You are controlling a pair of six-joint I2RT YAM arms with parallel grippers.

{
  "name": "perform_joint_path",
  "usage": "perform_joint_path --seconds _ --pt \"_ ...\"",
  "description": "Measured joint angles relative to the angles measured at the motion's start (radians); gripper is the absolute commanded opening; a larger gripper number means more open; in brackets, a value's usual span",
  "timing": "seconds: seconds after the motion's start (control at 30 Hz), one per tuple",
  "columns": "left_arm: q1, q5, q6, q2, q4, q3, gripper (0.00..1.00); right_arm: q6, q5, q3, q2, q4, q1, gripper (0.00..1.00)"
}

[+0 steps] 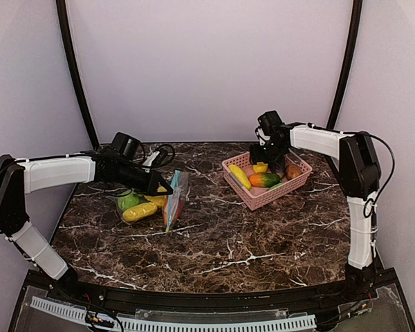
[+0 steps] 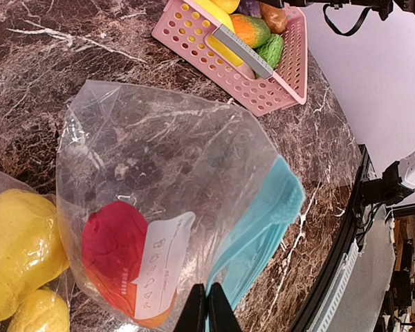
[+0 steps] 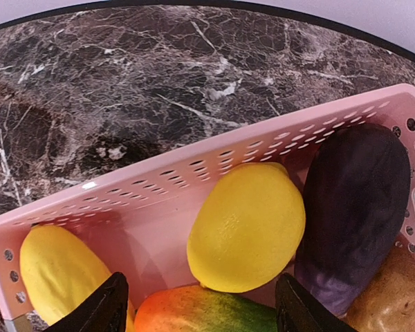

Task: Place the food in the zip-top bag and seal the zipper
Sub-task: Pick up the fake fruit from the bin.

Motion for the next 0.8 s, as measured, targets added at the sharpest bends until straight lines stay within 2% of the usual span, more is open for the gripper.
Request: perform_joint_path --seconds 0.17,0.53,0.8 --pt "0.000 0.001 0.000 0.011 0.000 0.000 0.01 0.014 0.039 0.021 0.043 -0.002 -0.018 0.75" --pt "0.000 0.008 0.000 0.019 0.001 0.000 0.00 0.028 0.034 0.118 0.166 0.003 -0.047 0.74" --pt "0.000 0.009 0.000 0.019 0.008 0.000 0.01 0.050 0.028 0.134 0.194 0.009 -0.055 0.54"
